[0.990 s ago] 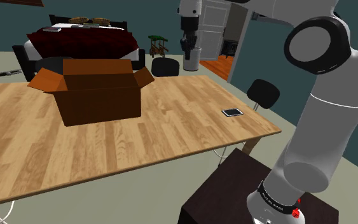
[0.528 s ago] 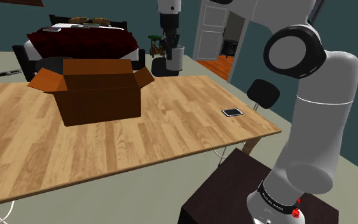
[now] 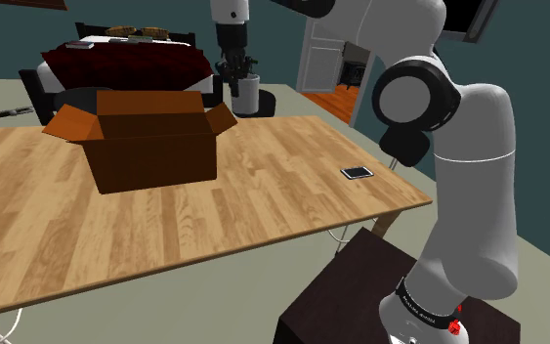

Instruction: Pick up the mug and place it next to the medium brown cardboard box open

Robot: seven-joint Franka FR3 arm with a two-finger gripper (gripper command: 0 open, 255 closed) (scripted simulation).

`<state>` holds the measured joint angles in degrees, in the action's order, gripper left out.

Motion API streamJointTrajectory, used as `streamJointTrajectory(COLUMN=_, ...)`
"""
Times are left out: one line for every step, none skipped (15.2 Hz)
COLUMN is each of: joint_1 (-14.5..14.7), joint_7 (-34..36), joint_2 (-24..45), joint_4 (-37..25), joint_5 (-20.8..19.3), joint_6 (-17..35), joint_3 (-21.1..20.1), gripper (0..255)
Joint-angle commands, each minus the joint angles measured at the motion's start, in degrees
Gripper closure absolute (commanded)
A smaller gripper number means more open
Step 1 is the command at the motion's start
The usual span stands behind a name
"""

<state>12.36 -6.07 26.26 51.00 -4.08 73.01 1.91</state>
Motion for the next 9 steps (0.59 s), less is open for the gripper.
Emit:
streamJointTrajectory(joint_1=0.06, joint_7=0.26, joint_2=-1.13, joint_4=3.28, joint_5=0.00, joint_6=2.19, joint_3=-0.04, gripper=255)
streamJointTrajectory(joint_1=0.07, joint_7=0.36, joint_2=-1.86, joint_4=5.25, joint_5=-0.01, joint_6=3.44, joint_3=-0.05, gripper=255)
streamJointTrajectory(joint_1=0.08, joint_7=0.46, joint_2=-2.52, joint_4=7.09, joint_5=-0.01, joint_6=4.62, joint_3=-0.06, gripper=255)
streamJointTrajectory(joint_1=0.08, joint_7=0.54, joint_2=-3.10, joint_4=8.81, joint_5=-0.02, joint_6=5.75, joint_3=-0.07, gripper=255)
streamJointTrajectory(joint_1=0.09, joint_7=0.63, joint_2=-3.63, joint_4=10.44, joint_5=-0.02, joint_6=6.84, joint_3=-0.08, gripper=255)
streamJointTrajectory(joint_1=0.09, joint_7=0.71, joint_2=-4.11, joint_4=11.98, joint_5=-0.02, joint_6=7.90, joint_3=-0.09, gripper=255)
streamJointTrajectory(joint_1=0.09, joint_7=0.79, joint_2=-4.55, joint_4=13.44, joint_5=-0.03, joint_6=8.92, joint_3=-0.10, gripper=255)
streamJointTrajectory(joint_1=0.10, joint_7=0.86, joint_2=-4.95, joint_4=14.84, joint_5=-0.03, joint_6=9.92, joint_3=-0.11, gripper=255)
streamJointTrajectory(joint_1=0.10, joint_7=0.93, joint_2=-5.31, joint_4=16.18, joint_5=-0.04, joint_6=10.89, joint_3=-0.11, gripper=255)
